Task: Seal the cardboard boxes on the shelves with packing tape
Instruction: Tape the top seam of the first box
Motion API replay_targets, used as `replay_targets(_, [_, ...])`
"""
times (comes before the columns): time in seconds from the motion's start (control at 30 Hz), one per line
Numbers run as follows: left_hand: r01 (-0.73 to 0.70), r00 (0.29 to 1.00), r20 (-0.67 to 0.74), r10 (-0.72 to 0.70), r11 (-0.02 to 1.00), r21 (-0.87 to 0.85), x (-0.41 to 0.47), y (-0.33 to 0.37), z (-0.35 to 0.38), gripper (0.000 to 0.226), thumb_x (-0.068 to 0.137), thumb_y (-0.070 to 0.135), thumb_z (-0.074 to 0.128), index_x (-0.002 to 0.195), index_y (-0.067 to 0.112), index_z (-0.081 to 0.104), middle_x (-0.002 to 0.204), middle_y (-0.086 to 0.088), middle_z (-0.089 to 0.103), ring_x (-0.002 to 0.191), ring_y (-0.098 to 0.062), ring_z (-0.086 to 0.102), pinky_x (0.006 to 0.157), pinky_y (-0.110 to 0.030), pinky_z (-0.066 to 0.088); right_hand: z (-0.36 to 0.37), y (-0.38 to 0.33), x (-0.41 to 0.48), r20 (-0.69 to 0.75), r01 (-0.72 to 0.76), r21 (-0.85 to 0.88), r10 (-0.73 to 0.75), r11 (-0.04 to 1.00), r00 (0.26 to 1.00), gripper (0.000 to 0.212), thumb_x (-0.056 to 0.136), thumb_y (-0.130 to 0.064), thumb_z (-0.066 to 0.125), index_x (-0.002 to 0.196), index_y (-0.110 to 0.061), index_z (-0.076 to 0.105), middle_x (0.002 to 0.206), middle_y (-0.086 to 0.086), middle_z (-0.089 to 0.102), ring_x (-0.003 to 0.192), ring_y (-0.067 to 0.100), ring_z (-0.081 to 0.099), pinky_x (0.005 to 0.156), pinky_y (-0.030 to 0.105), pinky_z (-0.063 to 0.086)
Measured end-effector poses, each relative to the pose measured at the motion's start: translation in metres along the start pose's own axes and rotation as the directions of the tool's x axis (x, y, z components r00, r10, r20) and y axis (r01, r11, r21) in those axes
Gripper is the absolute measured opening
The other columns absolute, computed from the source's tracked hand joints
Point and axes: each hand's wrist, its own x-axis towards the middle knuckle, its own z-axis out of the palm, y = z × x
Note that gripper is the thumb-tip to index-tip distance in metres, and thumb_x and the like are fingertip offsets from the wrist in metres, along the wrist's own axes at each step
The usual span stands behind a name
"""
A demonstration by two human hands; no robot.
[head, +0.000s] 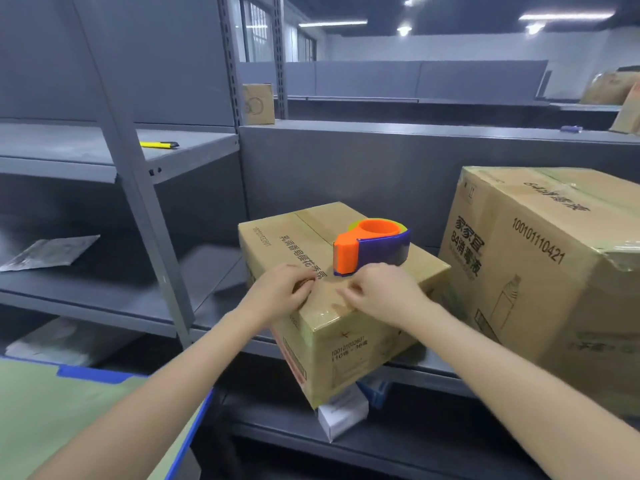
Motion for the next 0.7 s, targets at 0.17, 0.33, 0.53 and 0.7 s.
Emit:
replay_targets(0.17, [0.055,0.992,0.114,-0.059,0.998,0.036,0.02,-0.028,-0.003,0.039,0.098,0.024,0.04,0.133,0.009,0.048,0.135,-0.003,0.05,0.123,-0.021,0.045,0.104,-0.036,0.033,0.029,-0.076,0.009,0.057,-0.128,-0.061,0.131,0.99,0.99,0.082,0.08,-0.077,0.028,0.119,-0.009,0.053,0.119,0.015,0.056,0.112,0.037,0.047,0.084,0.044,0.036])
replay_targets(0.33, [0.029,1.0,0.007,-0.03,0.986,0.164,0.018,-0.037,0.006,0.042,0.095,0.035,0.038,0.132,0.017,0.049,0.134,0.002,0.052,0.12,-0.016,0.046,0.098,-0.031,0.033,0.028,-0.07,0.011,0.168,-0.113,-0.161,0.14,0.98,0.976,0.068,0.087,-0.058,0.042,0.132,-0.007,0.04,0.139,0.017,0.04,0.131,0.044,0.03,0.097,0.047,0.033])
replay_targets(0.53, [-0.029,0.996,-0.065,0.065,0.893,0.45,-0.002,-0.001,0.024,0.067,0.08,0.062,0.014,0.113,0.023,0.057,0.108,0.008,0.06,0.099,-0.016,0.05,0.083,-0.032,0.033,-0.004,0.009,-0.02,0.395,0.12,-0.021,-0.102,0.993,0.913,0.069,0.091,-0.05,0.049,0.147,-0.018,0.026,0.156,0.007,0.017,0.141,0.029,0.015,0.112,0.039,0.023])
replay_targets(0.7, [-0.19,0.981,0.076,0.18,0.967,0.17,0.011,0.016,0.025,0.052,0.091,0.056,0.03,0.129,0.028,0.052,0.116,0.009,0.053,0.101,-0.008,0.035,0.09,-0.03,0.035,-0.023,0.073,-0.029,0.549,-0.026,0.045,-0.003,0.999,0.836,0.072,0.095,-0.023,0.049,0.15,-0.029,0.003,0.158,-0.008,-0.003,0.145,0.013,0.0,0.117,0.032,0.009])
